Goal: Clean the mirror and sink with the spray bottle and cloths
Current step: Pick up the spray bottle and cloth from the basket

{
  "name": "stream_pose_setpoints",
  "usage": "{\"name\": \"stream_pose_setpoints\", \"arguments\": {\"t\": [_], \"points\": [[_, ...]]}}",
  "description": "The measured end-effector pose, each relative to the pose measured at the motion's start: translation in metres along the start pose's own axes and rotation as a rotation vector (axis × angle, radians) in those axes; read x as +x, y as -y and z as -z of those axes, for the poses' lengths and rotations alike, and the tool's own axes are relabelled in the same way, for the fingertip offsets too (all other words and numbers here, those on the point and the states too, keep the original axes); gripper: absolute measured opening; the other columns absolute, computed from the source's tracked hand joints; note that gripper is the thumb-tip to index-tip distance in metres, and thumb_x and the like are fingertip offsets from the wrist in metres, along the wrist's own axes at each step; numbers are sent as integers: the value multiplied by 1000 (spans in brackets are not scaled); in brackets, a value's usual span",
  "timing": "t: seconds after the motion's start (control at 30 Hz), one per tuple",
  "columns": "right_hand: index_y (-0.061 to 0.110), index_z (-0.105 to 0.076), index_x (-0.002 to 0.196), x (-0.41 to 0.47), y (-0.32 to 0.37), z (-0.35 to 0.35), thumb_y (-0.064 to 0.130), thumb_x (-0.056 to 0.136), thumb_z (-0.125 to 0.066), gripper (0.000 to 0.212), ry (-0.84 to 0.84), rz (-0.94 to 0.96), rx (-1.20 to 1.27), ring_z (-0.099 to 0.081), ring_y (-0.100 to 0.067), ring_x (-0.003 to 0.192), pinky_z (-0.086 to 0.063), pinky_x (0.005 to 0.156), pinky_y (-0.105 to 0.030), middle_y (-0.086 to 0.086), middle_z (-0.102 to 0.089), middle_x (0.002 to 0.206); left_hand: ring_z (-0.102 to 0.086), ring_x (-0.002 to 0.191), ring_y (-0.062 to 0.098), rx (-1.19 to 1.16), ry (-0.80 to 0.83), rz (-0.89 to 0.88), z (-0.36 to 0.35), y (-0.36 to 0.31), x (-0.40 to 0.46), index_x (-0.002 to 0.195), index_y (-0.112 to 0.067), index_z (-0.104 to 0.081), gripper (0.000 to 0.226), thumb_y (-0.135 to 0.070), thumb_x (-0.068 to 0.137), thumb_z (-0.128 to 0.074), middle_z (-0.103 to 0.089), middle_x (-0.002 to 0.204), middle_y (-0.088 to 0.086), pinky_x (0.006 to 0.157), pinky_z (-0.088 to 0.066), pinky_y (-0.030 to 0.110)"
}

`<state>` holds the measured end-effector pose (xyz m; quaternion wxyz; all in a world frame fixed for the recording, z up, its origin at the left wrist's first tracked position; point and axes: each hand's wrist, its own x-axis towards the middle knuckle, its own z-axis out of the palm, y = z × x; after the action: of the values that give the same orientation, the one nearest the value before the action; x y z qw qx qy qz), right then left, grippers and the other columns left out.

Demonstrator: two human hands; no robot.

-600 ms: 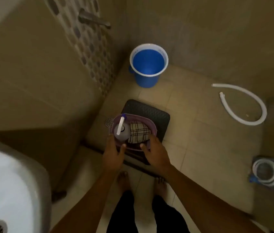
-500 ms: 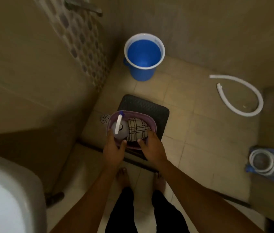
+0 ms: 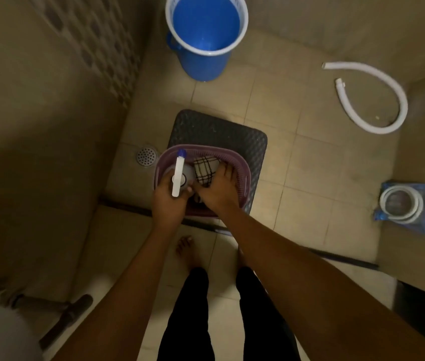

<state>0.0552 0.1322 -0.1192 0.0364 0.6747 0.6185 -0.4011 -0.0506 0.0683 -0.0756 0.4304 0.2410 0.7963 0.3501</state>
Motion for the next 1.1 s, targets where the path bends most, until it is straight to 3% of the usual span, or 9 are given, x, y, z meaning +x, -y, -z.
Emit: {"name": "stream_pose_setpoints", "arguments": {"t": [0.1,0.2,0.4,0.5,0.67,0.87,0.93,1.0,1.1], "points": [[12,-5,155,2,2,-2,56,84,-64,102,-20,-8,-32,-16,-38,147,-27,116,-55,-16,-14,161,-56,79,-1,44,12,-52,0,-1,9,107,-22,-57,32,-11,82,-73,-57,86,-15,75,-47,21],[10,-9,155,3,4,0,45,91,-57,87,-55,26,-138,-25,-42,142,-37,110,-55,-20,-20,158,-53,78,-1,55,5,-69,-1,-2,11,106,-21,-56,27,-11,85,-71,-57,88,-11,82,-48,28],[11,-43,140,3,3,8,25,99,-43,43,-201,102,-183,-57,-38,114,-52,92,-50,-18,-55,132,-55,106,11,57,33,-105,4,0,10,127,-9,-58,44,-14,85,-71,-59,110,-5,87,-43,22],[7,-54,129,-2,2,22,18,100,-44,32,-239,90,-35,-64,-34,103,-54,90,-46,-16,-67,115,-57,106,12,60,22,-114,7,-1,10,127,-7,-58,44,-15,85,-71,-63,113,2,85,-46,22],[3,-61,115,-18,-2,49,16,103,-37,30,-320,-105,327,-63,-32,103,-49,81,-34,-17,-67,111,-61,109,18,27,2,-115,14,-8,9,126,-6,-59,46,-18,83,-73,-66,118,9,92,-52,33],[12,-57,75,-29,-5,79,7,93,-42,24,-316,-362,856,-56,-27,86,-44,68,-32,-4,-59,80,-60,103,16,54,-22,-195,25,-27,1,118,-5,-63,38,-17,84,-72,-64,106,3,87,-52,33],[11,-63,86,-32,-6,87,9,89,-44,20,-173,-436,1111,-61,-33,92,-53,77,-40,-12,-66,91,-59,102,13,72,-25,-234,27,-34,-4,118,-4,-63,36,-15,85,-72,-63,105,0,85,-50,25],[5,-66,109,-37,-9,94,19,88,-47,31,4,-403,1327,-64,-36,101,-52,92,-49,-18,-69,109,-58,99,10,89,-36,-253,30,-44,-9,116,-4,-64,34,-15,85,-72,-62,103,0,79,-46,10],[3,-62,127,-43,-12,102,26,91,-60,43,186,-289,1426,-63,-36,114,-51,99,-50,-19,-67,123,-56,88,10,111,-82,-284,34,-56,-17,108,-2,-64,29,-14,84,-73,-60,94,0,64,-37,-4]]}}
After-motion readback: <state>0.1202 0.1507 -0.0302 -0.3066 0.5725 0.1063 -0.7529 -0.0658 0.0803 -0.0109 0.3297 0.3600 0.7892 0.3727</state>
